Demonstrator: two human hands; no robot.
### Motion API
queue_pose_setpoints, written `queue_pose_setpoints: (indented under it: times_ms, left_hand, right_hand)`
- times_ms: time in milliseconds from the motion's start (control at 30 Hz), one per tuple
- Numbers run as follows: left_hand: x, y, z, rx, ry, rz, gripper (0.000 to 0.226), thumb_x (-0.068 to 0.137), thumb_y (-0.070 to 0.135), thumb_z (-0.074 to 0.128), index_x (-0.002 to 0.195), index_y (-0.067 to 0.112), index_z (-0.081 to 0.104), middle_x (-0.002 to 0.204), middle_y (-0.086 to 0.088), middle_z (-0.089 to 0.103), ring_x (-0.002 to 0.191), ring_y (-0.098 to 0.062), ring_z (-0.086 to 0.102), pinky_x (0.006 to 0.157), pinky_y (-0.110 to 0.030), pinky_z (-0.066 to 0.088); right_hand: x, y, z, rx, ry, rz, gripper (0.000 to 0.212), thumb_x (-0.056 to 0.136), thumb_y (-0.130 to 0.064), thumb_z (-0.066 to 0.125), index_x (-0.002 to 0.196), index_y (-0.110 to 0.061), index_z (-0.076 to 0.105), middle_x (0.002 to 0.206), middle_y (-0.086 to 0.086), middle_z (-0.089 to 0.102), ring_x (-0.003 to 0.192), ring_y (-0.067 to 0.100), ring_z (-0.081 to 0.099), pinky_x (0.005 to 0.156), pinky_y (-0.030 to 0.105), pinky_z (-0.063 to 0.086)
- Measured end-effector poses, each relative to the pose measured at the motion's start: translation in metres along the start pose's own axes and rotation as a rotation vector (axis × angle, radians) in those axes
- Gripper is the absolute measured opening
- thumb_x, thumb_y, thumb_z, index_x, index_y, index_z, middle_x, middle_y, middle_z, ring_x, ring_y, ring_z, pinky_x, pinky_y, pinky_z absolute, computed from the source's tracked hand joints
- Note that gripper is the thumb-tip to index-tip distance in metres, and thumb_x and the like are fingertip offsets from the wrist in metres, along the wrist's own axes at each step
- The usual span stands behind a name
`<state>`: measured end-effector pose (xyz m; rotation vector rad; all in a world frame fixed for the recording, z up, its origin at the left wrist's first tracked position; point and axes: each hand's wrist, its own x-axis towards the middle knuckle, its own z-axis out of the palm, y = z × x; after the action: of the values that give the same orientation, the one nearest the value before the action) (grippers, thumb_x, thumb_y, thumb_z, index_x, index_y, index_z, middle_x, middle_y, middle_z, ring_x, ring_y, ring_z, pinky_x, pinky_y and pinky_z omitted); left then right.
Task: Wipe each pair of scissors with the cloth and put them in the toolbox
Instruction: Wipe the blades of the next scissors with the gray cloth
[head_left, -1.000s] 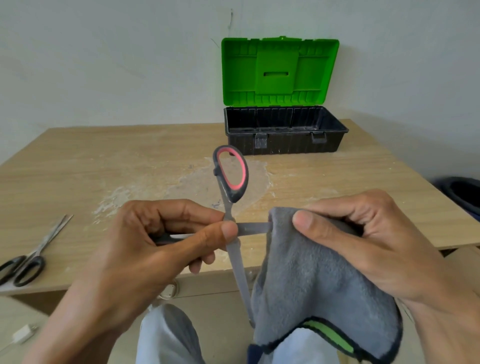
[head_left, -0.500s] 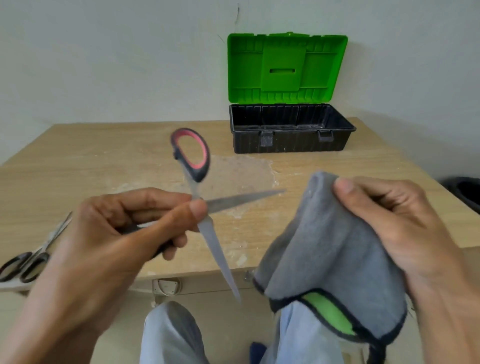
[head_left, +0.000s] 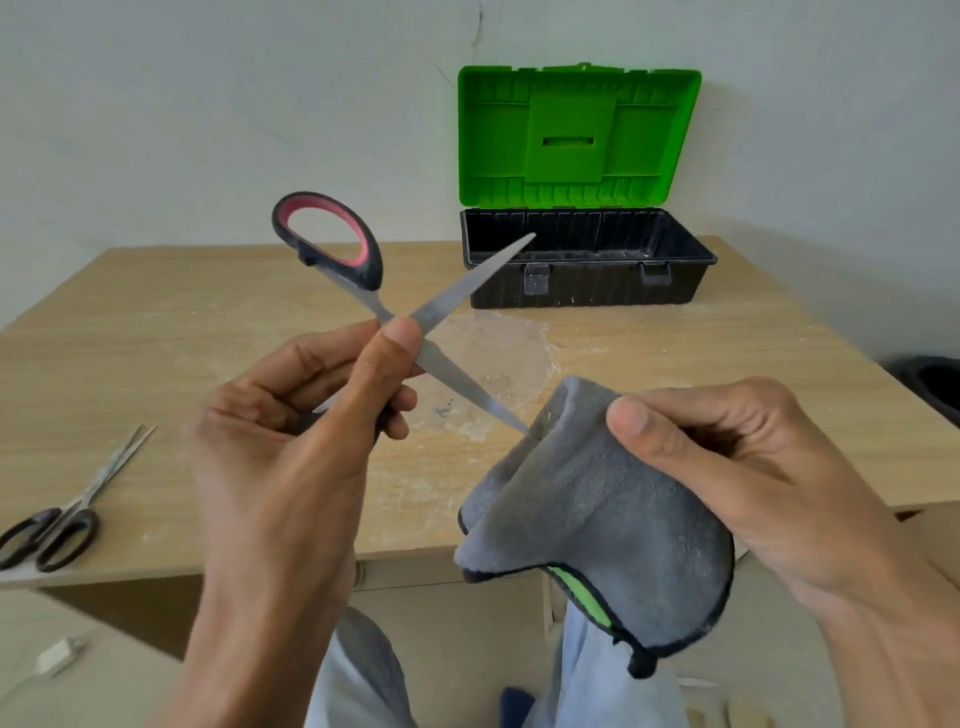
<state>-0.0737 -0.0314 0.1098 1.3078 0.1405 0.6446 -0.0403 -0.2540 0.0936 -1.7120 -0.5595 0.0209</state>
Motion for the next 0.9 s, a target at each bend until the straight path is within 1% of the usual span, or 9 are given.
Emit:
queue_pose_setpoints:
  times_ms: [133, 233, 267, 400, 433, 567, 700, 833, 900]
  left_hand:
    - [-0.006, -0.005, 0.006, -0.012, -0.005, -0.008, 0.014, 0.074, 0.028, 0.079, 0.083, 0.017, 0.078, 0.074, -0.006, 0.075, 0.059, -0.013, 0.062, 0.057, -0.018, 0.050]
    - [-0.010, -0.007, 0.011, -0.028, 0.004, -0.009, 0.016, 0.074, 0.028, 0.078, 0.084, 0.016, 0.078, 0.076, -0.009, 0.075, 0.059, -0.013, 0.061, 0.057, -0.019, 0.049]
    - [-0.010, -0.008, 0.011, -0.048, 0.017, -0.016, 0.013, 0.075, 0.026, 0.078, 0.083, 0.016, 0.078, 0.074, -0.007, 0.075, 0.058, -0.012, 0.060, 0.056, -0.018, 0.049]
    - [-0.010, -0.008, 0.011, -0.094, 0.058, -0.024, 0.004, 0.078, 0.021, 0.076, 0.080, 0.017, 0.078, 0.069, -0.002, 0.073, 0.056, -0.011, 0.059, 0.054, -0.018, 0.048]
    - [-0.011, -0.008, 0.013, -0.091, 0.062, -0.020, 0.004, 0.078, 0.021, 0.076, 0.080, 0.017, 0.078, 0.069, -0.003, 0.073, 0.056, -0.011, 0.059, 0.054, -0.018, 0.048]
    - [-0.015, -0.014, 0.019, -0.106, 0.083, -0.042, 0.010, 0.077, 0.025, 0.077, 0.083, 0.016, 0.078, 0.073, -0.004, 0.074, 0.058, -0.012, 0.061, 0.056, -0.019, 0.048]
    - [-0.016, -0.015, 0.018, -0.156, 0.087, -0.100, 0.007, 0.079, 0.019, 0.075, 0.082, 0.013, 0.077, 0.073, -0.004, 0.074, 0.059, -0.011, 0.061, 0.054, -0.018, 0.049]
    - [-0.015, -0.018, 0.016, -0.171, 0.070, -0.161, 0.009, 0.077, 0.016, 0.074, 0.084, 0.010, 0.077, 0.070, -0.003, 0.073, 0.058, -0.010, 0.062, 0.055, -0.018, 0.052]
    - [-0.015, -0.018, 0.014, -0.173, 0.055, -0.181, 0.010, 0.077, 0.015, 0.074, 0.085, 0.009, 0.077, 0.069, -0.003, 0.072, 0.059, -0.010, 0.063, 0.055, -0.017, 0.053]
  right_hand:
    - [0.001, 0.002, 0.003, -0.023, -0.017, 0.008, 0.022, 0.094, -0.048, 0.070, 0.105, -0.036, 0.085, 0.099, 0.009, 0.083, 0.096, 0.036, 0.077, 0.088, 0.052, 0.062]
    - [0.003, 0.001, 0.009, -0.012, -0.050, 0.030, 0.021, 0.091, -0.039, 0.069, 0.106, -0.033, 0.083, 0.102, -0.005, 0.084, 0.099, 0.016, 0.080, 0.089, 0.034, 0.063]
    - [0.002, 0.001, 0.009, -0.019, -0.047, 0.031, 0.023, 0.089, -0.039, 0.068, 0.106, -0.034, 0.083, 0.103, -0.007, 0.084, 0.100, 0.015, 0.080, 0.091, 0.036, 0.062]
    - [0.002, 0.006, 0.008, -0.069, -0.012, 0.011, 0.023, 0.091, -0.049, 0.072, 0.110, -0.039, 0.082, 0.103, 0.014, 0.082, 0.099, 0.042, 0.076, 0.088, 0.063, 0.056]
    - [0.003, 0.007, 0.010, -0.063, -0.019, 0.018, 0.024, 0.092, -0.048, 0.072, 0.109, -0.036, 0.083, 0.104, 0.013, 0.082, 0.100, 0.042, 0.076, 0.089, 0.062, 0.058]
    - [0.004, 0.006, 0.021, -0.037, -0.011, 0.024, 0.031, 0.089, -0.037, 0.068, 0.112, -0.021, 0.082, 0.107, -0.010, 0.083, 0.105, 0.008, 0.078, 0.094, 0.036, 0.061]
    - [0.006, 0.012, 0.026, -0.068, 0.022, 0.027, 0.022, 0.094, -0.040, 0.073, 0.106, -0.026, 0.085, 0.097, 0.000, 0.084, 0.094, 0.023, 0.079, 0.087, 0.050, 0.060]
    - [0.006, 0.012, 0.028, -0.095, 0.075, -0.021, 0.014, 0.093, -0.032, 0.076, 0.096, -0.023, 0.086, 0.082, 0.001, 0.082, 0.077, 0.023, 0.077, 0.070, 0.040, 0.060]
    - [0.009, 0.012, 0.025, -0.117, 0.093, -0.032, 0.014, 0.092, -0.031, 0.075, 0.094, -0.022, 0.086, 0.079, 0.004, 0.081, 0.074, 0.024, 0.076, 0.068, 0.044, 0.059]
